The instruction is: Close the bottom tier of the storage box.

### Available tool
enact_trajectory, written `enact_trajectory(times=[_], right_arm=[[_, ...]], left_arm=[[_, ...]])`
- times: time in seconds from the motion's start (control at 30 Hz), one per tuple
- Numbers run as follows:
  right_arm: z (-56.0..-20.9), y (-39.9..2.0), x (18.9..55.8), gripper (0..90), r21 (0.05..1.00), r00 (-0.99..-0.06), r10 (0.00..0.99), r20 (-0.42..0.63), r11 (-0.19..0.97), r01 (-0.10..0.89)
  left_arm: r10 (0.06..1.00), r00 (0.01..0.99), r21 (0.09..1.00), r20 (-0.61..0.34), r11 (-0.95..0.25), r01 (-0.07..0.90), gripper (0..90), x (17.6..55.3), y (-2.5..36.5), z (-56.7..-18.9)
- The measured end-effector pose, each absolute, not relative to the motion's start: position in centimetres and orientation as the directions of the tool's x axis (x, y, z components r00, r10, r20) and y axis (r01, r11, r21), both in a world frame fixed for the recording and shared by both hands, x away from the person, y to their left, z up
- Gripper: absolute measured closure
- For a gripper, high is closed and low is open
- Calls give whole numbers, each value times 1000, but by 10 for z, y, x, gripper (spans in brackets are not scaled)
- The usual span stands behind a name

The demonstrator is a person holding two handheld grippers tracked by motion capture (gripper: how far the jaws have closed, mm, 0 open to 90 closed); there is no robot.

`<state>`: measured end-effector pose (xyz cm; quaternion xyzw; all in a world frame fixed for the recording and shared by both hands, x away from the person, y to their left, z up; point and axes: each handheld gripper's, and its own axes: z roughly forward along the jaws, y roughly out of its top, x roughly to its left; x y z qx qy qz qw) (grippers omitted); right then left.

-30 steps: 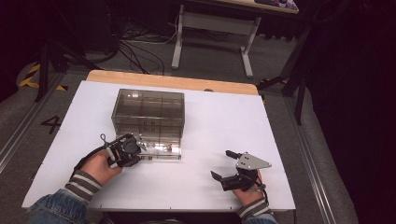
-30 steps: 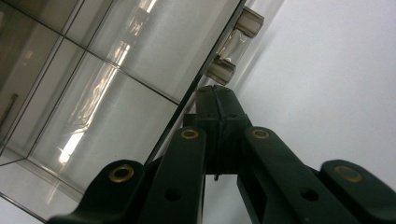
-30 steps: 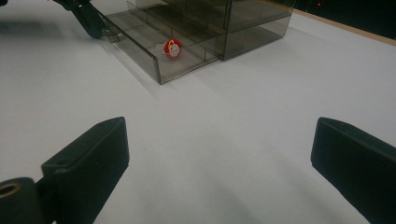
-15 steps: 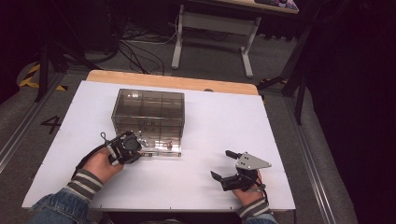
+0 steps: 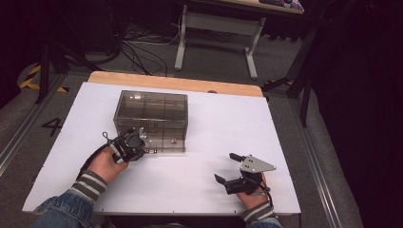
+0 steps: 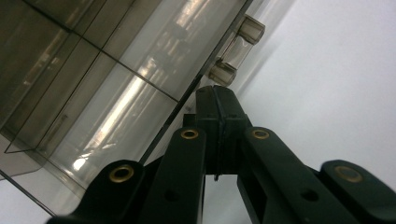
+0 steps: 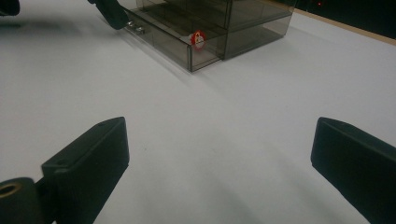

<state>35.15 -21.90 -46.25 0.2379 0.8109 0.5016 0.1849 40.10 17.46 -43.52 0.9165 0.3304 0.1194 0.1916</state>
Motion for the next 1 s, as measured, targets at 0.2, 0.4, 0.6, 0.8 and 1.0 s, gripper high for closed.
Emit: enact_trajectory(times=[0.2,0.4,0.6,0.8,1.0], right_arm=[[-463,-219,352,49,901,-818,572,-62,384,201],[-463,-219,351,49,901,-818,572,-60,383,202],[-463,-219,351,49,902,-817,573,-59,382,203],[-463,-219,352,49,902,-817,573,-56,380,204],[-463,-219,352,49,902,-817,574,-60,382,202]], left_arm=[[672,735,452,92,-686,570,898,408,177,-437],[685,723,464,92,-672,577,897,412,179,-437],[699,708,481,97,-656,582,898,416,181,-438],[710,699,499,87,-639,586,898,420,182,-439],[719,690,517,85,-624,586,897,423,184,-440]])
